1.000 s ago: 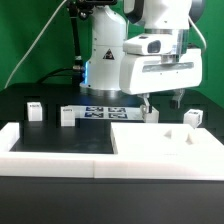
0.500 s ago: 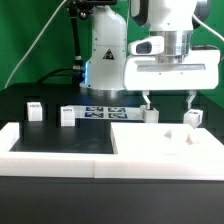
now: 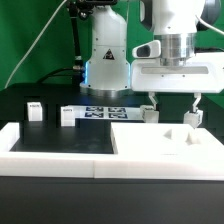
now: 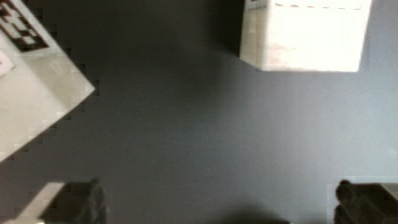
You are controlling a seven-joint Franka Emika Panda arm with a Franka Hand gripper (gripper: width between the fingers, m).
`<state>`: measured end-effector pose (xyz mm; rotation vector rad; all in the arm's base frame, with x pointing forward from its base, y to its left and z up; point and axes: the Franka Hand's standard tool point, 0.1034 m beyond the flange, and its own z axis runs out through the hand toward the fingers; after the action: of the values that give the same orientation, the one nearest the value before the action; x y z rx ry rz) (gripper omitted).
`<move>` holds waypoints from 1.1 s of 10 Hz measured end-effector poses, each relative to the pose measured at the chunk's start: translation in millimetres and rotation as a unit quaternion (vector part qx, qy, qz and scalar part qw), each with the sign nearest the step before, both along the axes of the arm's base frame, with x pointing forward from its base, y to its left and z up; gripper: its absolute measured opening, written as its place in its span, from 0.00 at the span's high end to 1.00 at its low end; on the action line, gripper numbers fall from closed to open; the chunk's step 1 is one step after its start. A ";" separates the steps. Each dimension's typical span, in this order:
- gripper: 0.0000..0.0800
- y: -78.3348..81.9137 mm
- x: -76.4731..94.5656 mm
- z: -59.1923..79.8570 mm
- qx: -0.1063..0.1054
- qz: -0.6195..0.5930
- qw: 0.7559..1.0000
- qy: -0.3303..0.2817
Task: Assemble one leg
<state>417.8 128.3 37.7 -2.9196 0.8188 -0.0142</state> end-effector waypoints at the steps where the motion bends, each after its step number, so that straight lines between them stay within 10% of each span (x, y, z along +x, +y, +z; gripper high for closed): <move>1: 0.19 2.8 -1.4 -0.3 0.003 -0.029 1.000 0.003; 3: 0.19 25.7 -9.8 -0.4 0.003 0.000 1.000 0.003; 11: 0.19 21.5 -1.0 0.0 0.058 0.040 0.984 0.164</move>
Offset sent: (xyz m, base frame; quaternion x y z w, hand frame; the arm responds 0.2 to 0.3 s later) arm 0.0000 0.0000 0.0000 0.0000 -0.0650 0.0000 0.9979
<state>416.8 149.8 37.7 -2.8796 0.7123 0.5145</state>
